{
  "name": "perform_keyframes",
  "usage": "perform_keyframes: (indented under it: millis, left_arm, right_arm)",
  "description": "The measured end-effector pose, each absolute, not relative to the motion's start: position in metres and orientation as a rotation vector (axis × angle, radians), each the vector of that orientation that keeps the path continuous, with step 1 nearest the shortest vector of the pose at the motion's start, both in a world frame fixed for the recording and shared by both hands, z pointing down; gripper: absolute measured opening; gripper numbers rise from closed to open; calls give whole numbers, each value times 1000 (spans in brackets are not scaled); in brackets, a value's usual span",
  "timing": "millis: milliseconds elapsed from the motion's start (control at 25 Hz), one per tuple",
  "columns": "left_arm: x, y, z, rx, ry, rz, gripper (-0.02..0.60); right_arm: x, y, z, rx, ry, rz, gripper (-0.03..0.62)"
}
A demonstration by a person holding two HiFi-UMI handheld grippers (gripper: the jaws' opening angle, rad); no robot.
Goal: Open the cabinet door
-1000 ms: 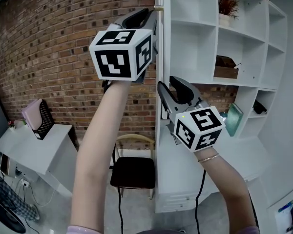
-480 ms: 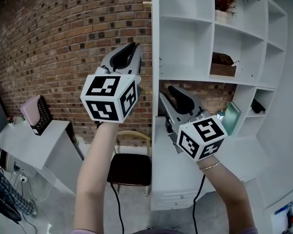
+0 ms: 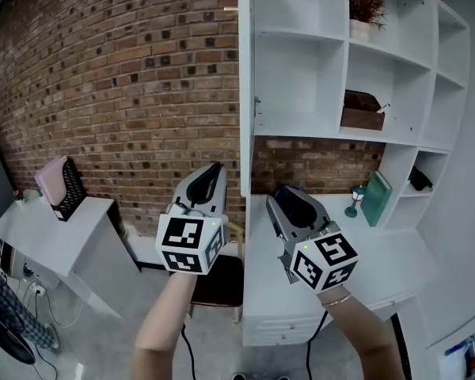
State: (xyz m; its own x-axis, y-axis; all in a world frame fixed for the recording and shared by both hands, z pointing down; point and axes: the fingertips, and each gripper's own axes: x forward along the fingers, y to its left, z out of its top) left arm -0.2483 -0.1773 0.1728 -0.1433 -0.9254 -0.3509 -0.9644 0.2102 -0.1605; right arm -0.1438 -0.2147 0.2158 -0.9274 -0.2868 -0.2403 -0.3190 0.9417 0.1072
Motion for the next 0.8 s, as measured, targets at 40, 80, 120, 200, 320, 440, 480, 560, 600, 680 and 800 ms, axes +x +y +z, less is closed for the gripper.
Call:
perform_keyframes:
  millis: [40,80,120,200,320,440,480,560,600,680,800]
  left_arm:
    - [-250,-178,185,-1774,2147,153,17]
    - [-252,-179,198,-1790,2172,158,14]
    - [-254,-180,210,-1806,2196,158,12]
    - [-255,-183,234,-1831,2235,145,11]
    - [-251,-188,262,-1866,2265,107,9]
    - [-242,-191,285,-1893,2273,58,8]
    - [-239,-192,293,-1902,2278,51,8]
    - [-233,-194,308,-1923,2293,48,6]
    - [-230,-194,316,-1934,2302,47,6]
    - [-225,-196,333,-1951,2322,33,6]
    - [-217,-198,355,-1984,2347,12,5]
  right_arm:
    - [-142,-218,224,-463,2886,197,100]
    - [-139,-220,231,-472,2896,181,99]
    - [-136,-223,239,-481,2906,164,98]
    - [-130,-227,256,-497,2924,132,96]
    - [-122,-232,279,-530,2952,89,94]
    - [-113,-235,297,-569,2979,56,92]
    - [-109,-237,302,-583,2985,48,92]
    - [-100,-240,312,-620,2991,36,91]
    - [-95,-242,316,-642,2991,32,91]
    - [-85,-246,325,-691,2991,20,82]
    - [-68,-254,337,-763,2988,-23,69]
